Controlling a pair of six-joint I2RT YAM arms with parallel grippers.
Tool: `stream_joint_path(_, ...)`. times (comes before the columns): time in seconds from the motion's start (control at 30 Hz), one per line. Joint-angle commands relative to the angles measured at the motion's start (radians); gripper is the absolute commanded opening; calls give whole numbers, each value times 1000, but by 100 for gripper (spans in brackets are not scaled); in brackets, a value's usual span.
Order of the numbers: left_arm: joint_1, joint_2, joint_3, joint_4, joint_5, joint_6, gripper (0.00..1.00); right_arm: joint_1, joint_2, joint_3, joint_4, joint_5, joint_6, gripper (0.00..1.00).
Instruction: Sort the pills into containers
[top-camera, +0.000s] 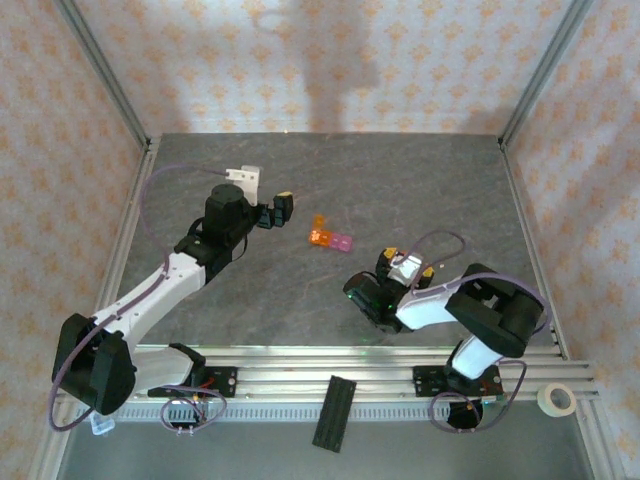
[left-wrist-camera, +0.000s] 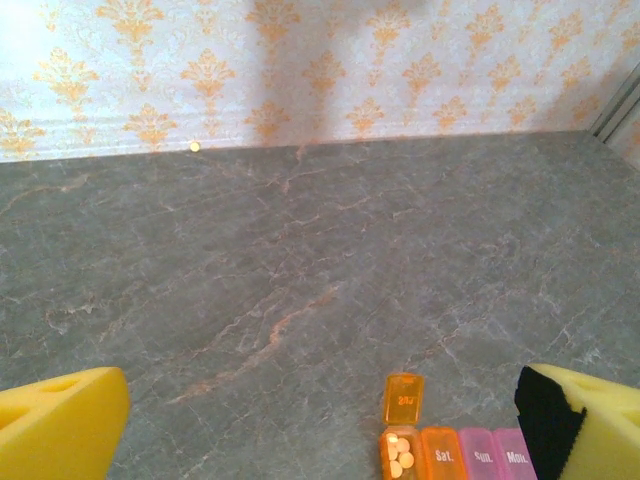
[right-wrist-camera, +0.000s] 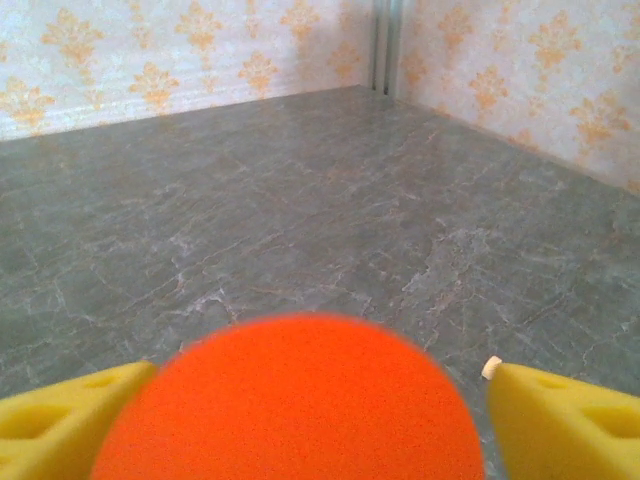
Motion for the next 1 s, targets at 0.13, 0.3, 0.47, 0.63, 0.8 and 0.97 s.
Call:
stream_joint_path(0.13,-13,-37,-11,1,-43,2,100,6,-140,-62,73,-47,-111,95)
stream_joint_path(0.3,-13,-42,-18,-1,-46,6,100,4,-275,-7,34,-90,-252,100)
stream_joint_path(0.47,-14,-42,-14,-1,-50,18,100,-51,-428,79,-22,-278,-396,100)
stream_joint_path(0.63,-13,-21,10,-4,-35,44,100,-159,-480,264,-158,-655,-475,100)
stream_joint_path(0.8,-12,16,33,24,-115,16,100,-200,-332,538,-337,-1000,-505,100)
stream_joint_path(0.97,0,56,41,64,-270,-133,100,-217,-103,791,-488,-1274,-469,98)
